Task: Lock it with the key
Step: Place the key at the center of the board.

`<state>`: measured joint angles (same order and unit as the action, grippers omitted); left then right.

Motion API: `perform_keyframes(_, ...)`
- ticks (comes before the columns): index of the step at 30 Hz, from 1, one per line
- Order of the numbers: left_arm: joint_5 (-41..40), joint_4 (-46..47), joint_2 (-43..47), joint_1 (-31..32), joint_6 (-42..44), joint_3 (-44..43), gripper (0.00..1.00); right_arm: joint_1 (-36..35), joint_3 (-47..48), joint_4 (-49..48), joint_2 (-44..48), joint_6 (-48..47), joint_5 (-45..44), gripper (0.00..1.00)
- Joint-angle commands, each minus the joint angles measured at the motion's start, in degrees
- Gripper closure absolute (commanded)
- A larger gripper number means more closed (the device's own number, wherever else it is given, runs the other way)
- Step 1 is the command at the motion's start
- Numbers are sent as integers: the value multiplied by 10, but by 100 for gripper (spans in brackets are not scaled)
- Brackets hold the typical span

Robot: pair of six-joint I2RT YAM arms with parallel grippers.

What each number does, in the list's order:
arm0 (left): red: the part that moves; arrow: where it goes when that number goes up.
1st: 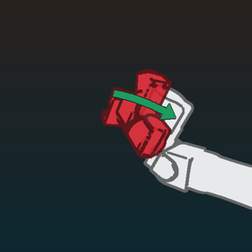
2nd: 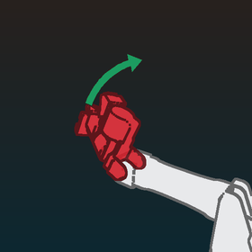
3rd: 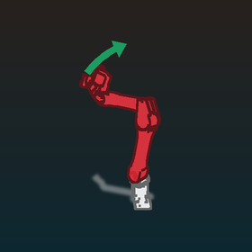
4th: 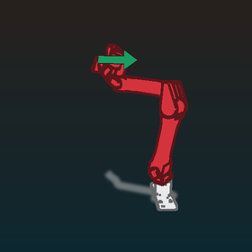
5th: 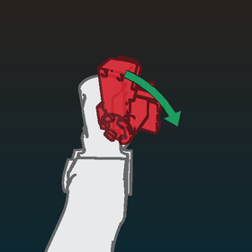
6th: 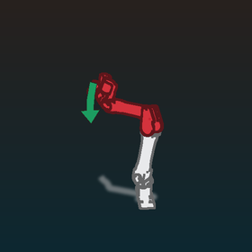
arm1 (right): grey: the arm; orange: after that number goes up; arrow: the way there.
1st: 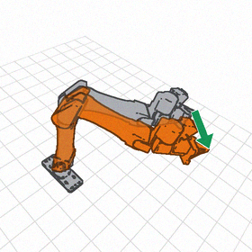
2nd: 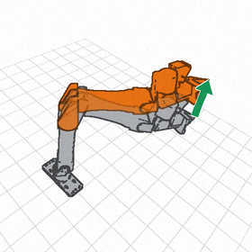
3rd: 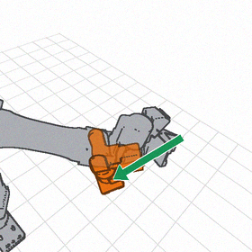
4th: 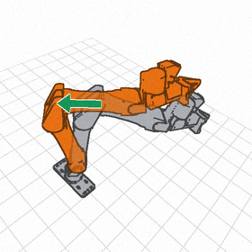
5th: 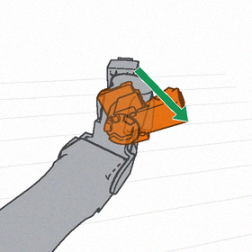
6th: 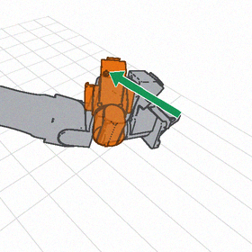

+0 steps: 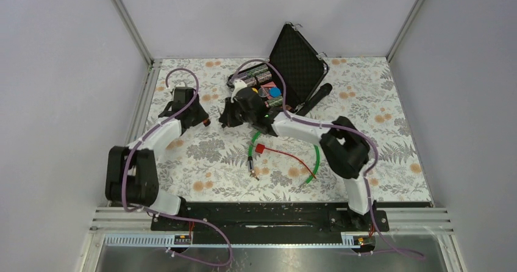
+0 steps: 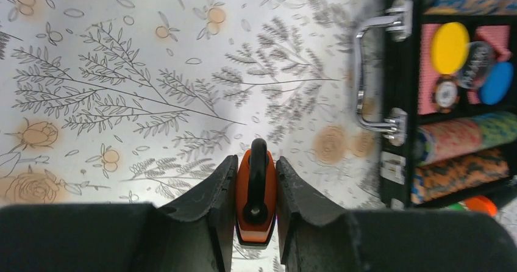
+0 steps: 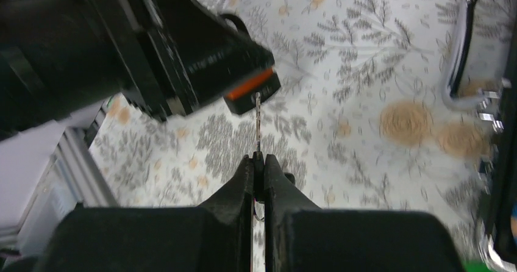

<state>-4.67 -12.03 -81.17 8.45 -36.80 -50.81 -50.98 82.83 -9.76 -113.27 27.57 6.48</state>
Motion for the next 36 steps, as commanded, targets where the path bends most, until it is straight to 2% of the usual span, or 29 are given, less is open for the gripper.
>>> perform_keyframes(1,94,36,-71,-40,29,-48,100,9,116,-15,-75,-4,-18,100)
perform_keyframes(5,154,31,-145,-65,33,-74,100,17,196,4,-156,16,14,92)
perform_keyframes(9,214,33,-194,-78,26,-94,100,17,255,37,-206,47,21,91)
perform_keyframes(11,210,29,-202,-83,22,-94,99,18,257,44,-215,60,6,92)
perform_keyframes(14,179,16,-195,-84,25,-89,85,18,257,58,-223,79,-17,91)
perform_keyframes(17,148,10,-176,-84,23,-81,57,18,260,64,-233,90,-21,89)
perform_keyframes(20,131,10,-158,-84,16,-74,40,18,268,64,-247,101,-4,85)
perform_keyframes(23,122,24,-139,-84,13,-56,36,20,268,57,-256,119,20,72)
perform_keyframes(26,89,22,-115,-84,11,-40,35,24,254,51,-246,130,18,52)
perform_keyframes(30,42,15,-61,-84,3,-19,35,31,206,52,-193,119,-12,37)
perform_keyframes(33,23,14,-11,-84,0,-2,32,38,146,49,-126,98,-41,33)
perform_keyframes(36,21,14,35,-78,9,14,26,41,77,60,-54,58,-53,29)
